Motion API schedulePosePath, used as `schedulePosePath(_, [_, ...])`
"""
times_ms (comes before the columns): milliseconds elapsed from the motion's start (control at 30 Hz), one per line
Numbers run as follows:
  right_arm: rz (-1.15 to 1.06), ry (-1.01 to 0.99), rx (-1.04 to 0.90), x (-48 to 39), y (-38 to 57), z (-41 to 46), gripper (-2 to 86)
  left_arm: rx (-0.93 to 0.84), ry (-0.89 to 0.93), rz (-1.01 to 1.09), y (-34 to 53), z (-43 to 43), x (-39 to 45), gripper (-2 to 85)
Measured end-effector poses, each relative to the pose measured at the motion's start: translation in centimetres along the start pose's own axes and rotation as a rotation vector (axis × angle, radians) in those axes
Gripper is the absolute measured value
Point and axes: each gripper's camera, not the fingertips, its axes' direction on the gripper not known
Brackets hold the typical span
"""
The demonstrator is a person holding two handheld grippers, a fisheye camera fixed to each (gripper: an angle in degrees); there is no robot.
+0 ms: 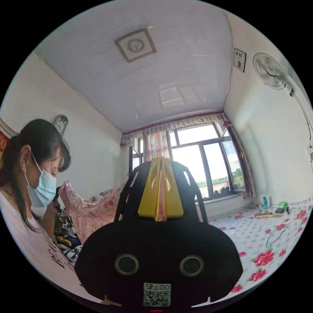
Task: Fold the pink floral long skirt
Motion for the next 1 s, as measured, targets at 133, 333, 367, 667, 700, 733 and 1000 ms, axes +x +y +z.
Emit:
schedulePosePath(133, [-0.109,-0.011,0.166,-2.3,-11.4,-3.2,-0.3,0.180,0.030,0.114,-9.7,-3.1,4.1,-1.0])
schedulePosePath(333, [-0.208,0.067,0.190,-4.2,-19.2,-2.6,-0.3,0.321,-0.058,0.149,-18.0,-4.9,6.9,-1.0])
schedulePosePath(367, [-0.210,0.068,0.172,-4.1,-19.2,-2.1,-0.3,0.325,-0.096,0.154,-18.5,-4.5,7.1,-1.0])
schedulePosePath(667, [-0.169,0.108,-0.268,-0.4,-9.8,11.3,-0.3,-0.071,-0.211,0.030,-12.5,6.8,1.3,-1.0])
schedulePosePath(700, [-0.175,0.124,-0.361,0.3,-7.2,13.5,-0.3,-0.113,-0.223,0.032,-11.6,7.7,0.8,-1.0])
schedulePosePath(733, [-0.182,0.132,-0.467,1.0,-4.1,15.7,-0.3,-0.203,-0.254,0.034,-9.4,9.7,-0.3,-1.0])
schedulePosePath(1000, [0.035,0.136,-1.010,8.7,22.2,25.2,-0.3,-0.787,-0.339,-0.102,11.8,19.8,-9.9,-1.0])
